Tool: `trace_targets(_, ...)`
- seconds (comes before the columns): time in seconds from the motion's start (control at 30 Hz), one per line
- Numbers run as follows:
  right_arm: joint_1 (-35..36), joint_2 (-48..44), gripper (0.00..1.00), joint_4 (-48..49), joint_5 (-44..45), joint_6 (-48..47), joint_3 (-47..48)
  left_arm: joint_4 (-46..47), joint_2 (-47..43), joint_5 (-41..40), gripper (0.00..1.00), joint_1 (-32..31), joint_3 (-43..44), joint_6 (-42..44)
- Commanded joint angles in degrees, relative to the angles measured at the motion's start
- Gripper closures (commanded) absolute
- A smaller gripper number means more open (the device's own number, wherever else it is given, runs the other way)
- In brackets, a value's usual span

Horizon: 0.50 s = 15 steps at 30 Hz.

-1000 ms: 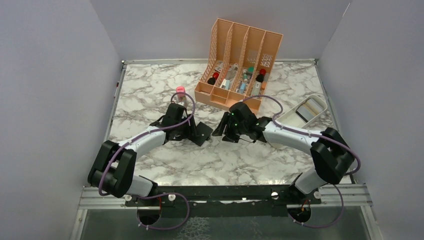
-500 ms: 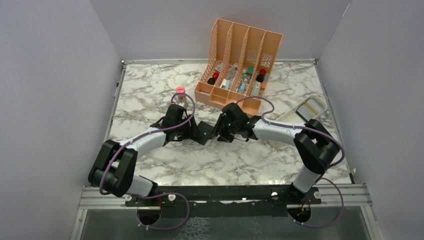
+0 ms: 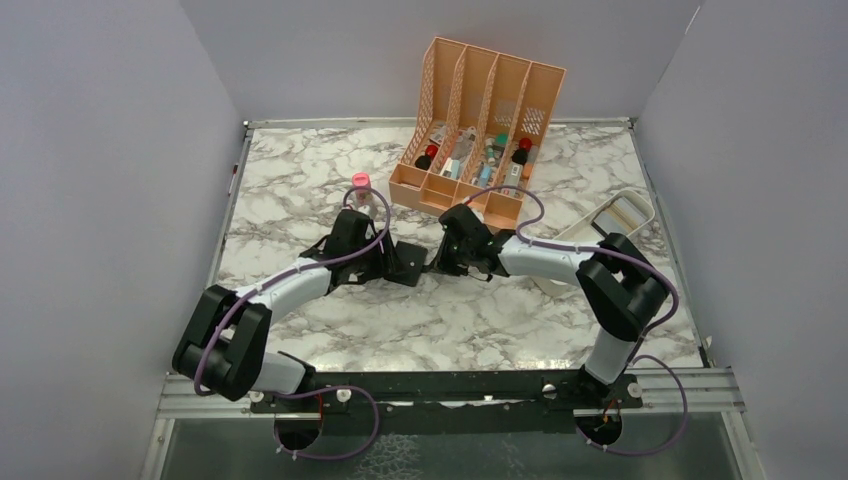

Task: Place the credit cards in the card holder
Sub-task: Open the card holder at the center of the board.

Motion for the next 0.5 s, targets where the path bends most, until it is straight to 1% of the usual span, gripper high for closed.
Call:
trace_targets(0.0,0.25,-1.98,0.99,2.32,3.47,-4.51,-0.07,-0.48,-3.38,0.32,0.41,-0.43,0.49,0.08)
trace_targets(0.13,0.25,-5.17,0.99,2.61,-0.02,-8.05,-0.57,-5.45,-4.37,-1.35,0.4,-0.43,3.95,2.15)
trace_targets(0.27,0.25,-9.49,0.99,3.77,-4.88,-10.5,-1.47,-11.03,-5.6,-5.49,0.39,0.08,7.87,3.0)
trace_targets(0.37,0.25,-12.52,0.99,6.39,-8.41,-10.8,-2.87,-12.14,-6.78,-4.59,0.38,1.39,9.5,3.16)
trace_targets(0.47,0.25,-13.23,0.99,7.77,-9.38,-10.8,-3.35,-12.1,-8.17,-2.23,0.38,3.04,10.03,2.43)
